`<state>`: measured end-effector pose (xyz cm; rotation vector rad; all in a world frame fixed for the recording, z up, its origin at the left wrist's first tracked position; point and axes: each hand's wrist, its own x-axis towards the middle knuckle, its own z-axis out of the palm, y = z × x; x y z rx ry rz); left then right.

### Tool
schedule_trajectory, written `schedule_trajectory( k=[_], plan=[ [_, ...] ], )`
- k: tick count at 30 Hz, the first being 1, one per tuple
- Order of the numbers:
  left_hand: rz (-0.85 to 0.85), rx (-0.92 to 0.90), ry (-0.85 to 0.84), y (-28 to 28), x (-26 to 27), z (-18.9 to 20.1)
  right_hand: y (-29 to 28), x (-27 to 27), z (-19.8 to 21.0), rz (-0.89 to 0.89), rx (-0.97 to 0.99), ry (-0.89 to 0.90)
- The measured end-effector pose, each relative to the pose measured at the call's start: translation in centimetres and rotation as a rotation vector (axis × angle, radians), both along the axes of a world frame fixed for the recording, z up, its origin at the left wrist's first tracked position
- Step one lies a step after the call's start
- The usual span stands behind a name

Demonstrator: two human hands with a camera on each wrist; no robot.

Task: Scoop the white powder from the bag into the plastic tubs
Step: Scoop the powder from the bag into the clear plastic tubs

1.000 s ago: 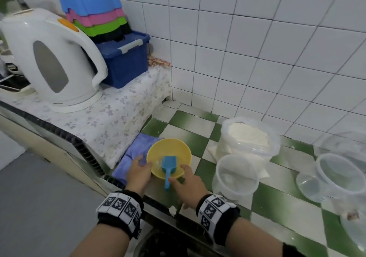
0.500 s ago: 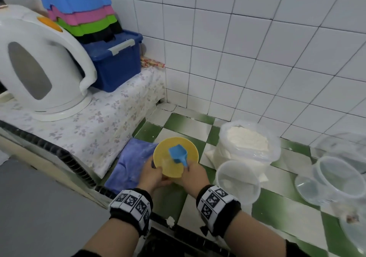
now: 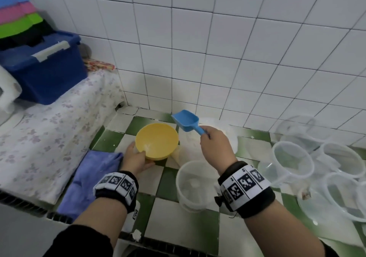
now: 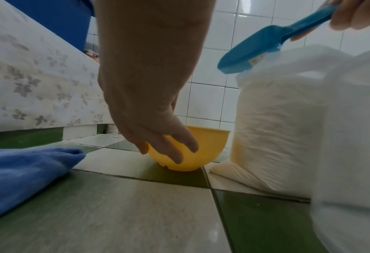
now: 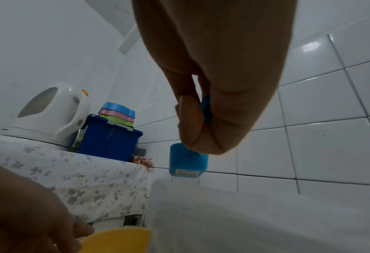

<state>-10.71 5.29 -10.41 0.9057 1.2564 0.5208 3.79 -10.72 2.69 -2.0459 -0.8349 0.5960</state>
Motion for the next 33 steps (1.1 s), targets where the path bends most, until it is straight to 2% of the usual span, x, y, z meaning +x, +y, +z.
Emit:
schedule_trajectory(
  k=[6, 11, 15, 20, 27, 33],
  plan=[
    [0.053, 0.012, -0.011, 2.3, 3.4, -0.9, -1.4, 2.8, -0.4, -0.011, 0.031, 0.034],
    [0.118, 0.008, -0.084, 3.4, 5.8, -0.1, -2.0, 4.3, -0.7, 0.013, 0.024, 0.059],
    [0.152, 0.01, -0.069, 4.3, 7.4, 0.4, -2.4, 5.4, -0.8, 0.0, 0.029, 0.087],
    [0.103, -0.082, -0.089, 4.8, 9.2, 0.0, -2.6, 6.4, -0.8, -0.001, 0.033, 0.093],
    [0.152, 0.04, -0.012, 5.6, 9.7, 0.0, -2.5, 7.2, -1.1, 0.005, 0.025, 0.077],
    [0.041, 0.095, 0.056, 5.8, 9.2, 0.7, -2.4, 6.8, -1.3, 0.002, 0.004, 0.077]
  ],
)
